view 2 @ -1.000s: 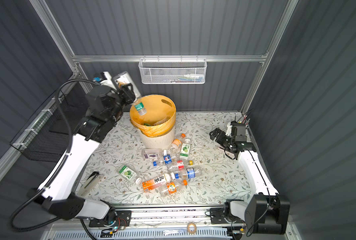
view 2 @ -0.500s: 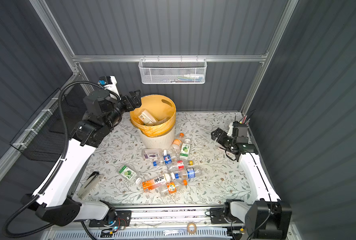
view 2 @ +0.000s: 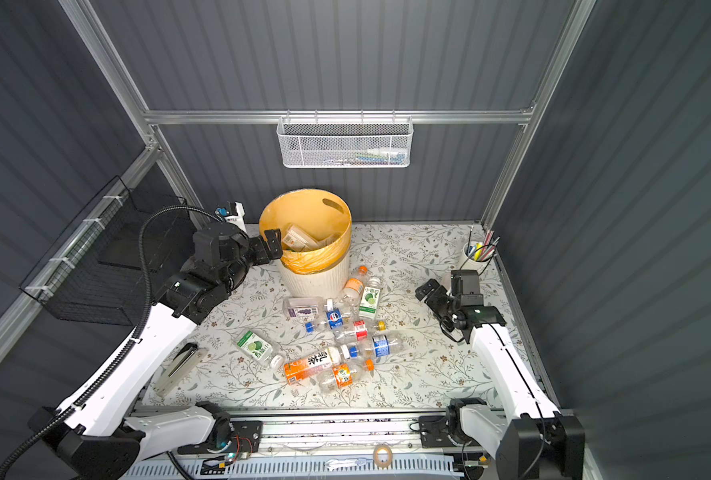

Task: Throw the plastic bottles in the bin
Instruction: 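Reach the left gripper to the orange-capped clear bottle and grasp it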

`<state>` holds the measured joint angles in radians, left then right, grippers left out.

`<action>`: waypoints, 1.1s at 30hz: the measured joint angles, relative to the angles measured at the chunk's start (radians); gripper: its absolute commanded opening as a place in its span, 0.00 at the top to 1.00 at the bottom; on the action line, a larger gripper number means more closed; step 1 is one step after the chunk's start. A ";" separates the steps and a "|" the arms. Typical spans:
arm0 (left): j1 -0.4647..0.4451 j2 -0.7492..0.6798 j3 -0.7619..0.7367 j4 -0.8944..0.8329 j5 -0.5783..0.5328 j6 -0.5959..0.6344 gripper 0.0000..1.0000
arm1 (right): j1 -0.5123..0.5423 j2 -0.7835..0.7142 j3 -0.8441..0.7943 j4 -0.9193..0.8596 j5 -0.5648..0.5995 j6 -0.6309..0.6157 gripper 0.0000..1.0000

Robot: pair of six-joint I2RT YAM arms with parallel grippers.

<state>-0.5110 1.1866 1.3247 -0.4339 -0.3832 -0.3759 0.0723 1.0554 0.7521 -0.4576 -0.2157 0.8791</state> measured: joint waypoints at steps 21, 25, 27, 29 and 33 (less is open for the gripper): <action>-0.611 0.163 -0.129 -0.101 -0.101 0.085 0.01 | 0.095 -0.069 -0.115 -0.006 0.151 0.192 0.01; -0.714 0.264 -0.138 -0.160 -0.084 0.119 0.02 | 0.078 -0.070 -0.115 -0.002 0.159 0.183 0.01; -0.749 0.297 -0.139 -0.193 -0.063 0.134 0.04 | 0.073 -0.075 -0.115 0.001 0.164 0.182 0.01; -0.771 0.312 -0.143 -0.217 -0.035 0.151 0.06 | 0.070 -0.084 -0.115 0.007 0.166 0.182 0.01; -0.800 0.317 -0.156 -0.252 0.042 0.179 0.11 | 0.066 -0.106 -0.119 0.031 0.169 0.182 0.01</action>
<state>-1.3109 1.5040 1.1687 -0.6861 -0.3412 -0.1970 0.1383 0.9497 0.6334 -0.4271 -0.0463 1.0615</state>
